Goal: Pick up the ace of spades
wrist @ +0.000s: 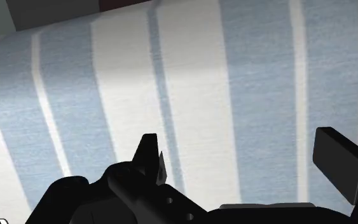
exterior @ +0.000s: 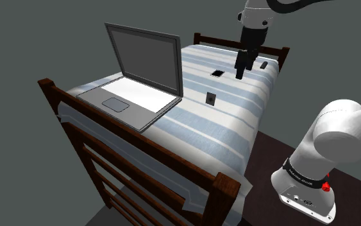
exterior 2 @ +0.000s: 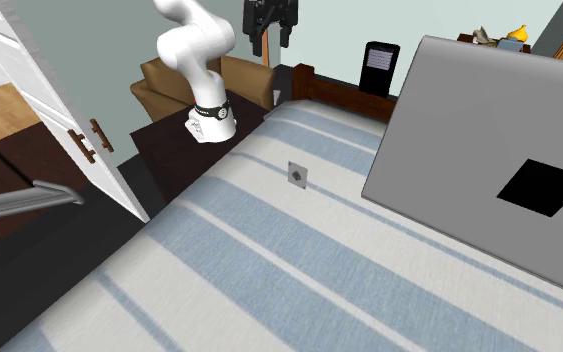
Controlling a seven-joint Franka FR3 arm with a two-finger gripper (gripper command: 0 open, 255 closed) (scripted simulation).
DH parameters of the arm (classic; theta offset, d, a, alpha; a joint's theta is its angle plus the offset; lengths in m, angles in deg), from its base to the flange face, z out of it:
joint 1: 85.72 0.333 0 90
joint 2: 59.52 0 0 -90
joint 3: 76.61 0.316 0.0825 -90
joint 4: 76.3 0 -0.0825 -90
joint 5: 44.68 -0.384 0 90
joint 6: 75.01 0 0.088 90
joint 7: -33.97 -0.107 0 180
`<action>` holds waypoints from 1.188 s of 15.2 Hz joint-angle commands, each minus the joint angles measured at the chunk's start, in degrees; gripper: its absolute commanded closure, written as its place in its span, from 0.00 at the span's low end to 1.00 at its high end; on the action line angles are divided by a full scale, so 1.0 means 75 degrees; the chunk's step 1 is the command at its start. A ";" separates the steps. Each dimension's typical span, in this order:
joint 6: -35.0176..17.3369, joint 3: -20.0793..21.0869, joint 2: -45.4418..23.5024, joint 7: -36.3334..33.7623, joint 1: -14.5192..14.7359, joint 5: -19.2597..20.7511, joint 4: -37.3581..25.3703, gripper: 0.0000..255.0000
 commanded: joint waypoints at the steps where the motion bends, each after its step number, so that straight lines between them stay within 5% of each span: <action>1: 0.0000 0.0000 0.0000 0.0000 0.0000 0.0000 0.0000 0.00; 10: -0.3011 0.1678 -0.1585 -0.4953 -0.1516 0.0323 0.0605 0.00; 18: -0.4503 0.3003 -0.3667 -0.9988 -0.3369 0.2067 -0.0033 0.00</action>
